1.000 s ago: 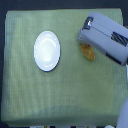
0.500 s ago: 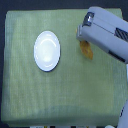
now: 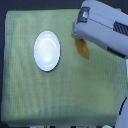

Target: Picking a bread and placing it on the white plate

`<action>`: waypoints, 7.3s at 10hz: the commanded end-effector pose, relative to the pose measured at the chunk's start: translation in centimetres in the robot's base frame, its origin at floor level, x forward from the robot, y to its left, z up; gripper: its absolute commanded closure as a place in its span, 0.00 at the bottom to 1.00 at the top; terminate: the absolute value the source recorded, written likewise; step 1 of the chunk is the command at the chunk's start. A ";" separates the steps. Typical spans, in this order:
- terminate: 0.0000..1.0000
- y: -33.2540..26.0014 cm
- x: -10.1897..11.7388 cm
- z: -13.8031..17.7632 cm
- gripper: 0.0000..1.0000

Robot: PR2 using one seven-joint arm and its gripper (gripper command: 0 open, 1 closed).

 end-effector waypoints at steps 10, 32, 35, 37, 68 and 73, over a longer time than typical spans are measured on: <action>0.00 22.6 -0.6 -4.7 1.00; 0.00 21.9 4.3 -1.5 0.00; 0.00 19.3 7.8 4.6 0.00; 0.00 16.5 8.0 5.5 0.00; 0.00 -16.3 -1.1 4.8 0.00; 0.00 -10.6 0.1 5.1 0.00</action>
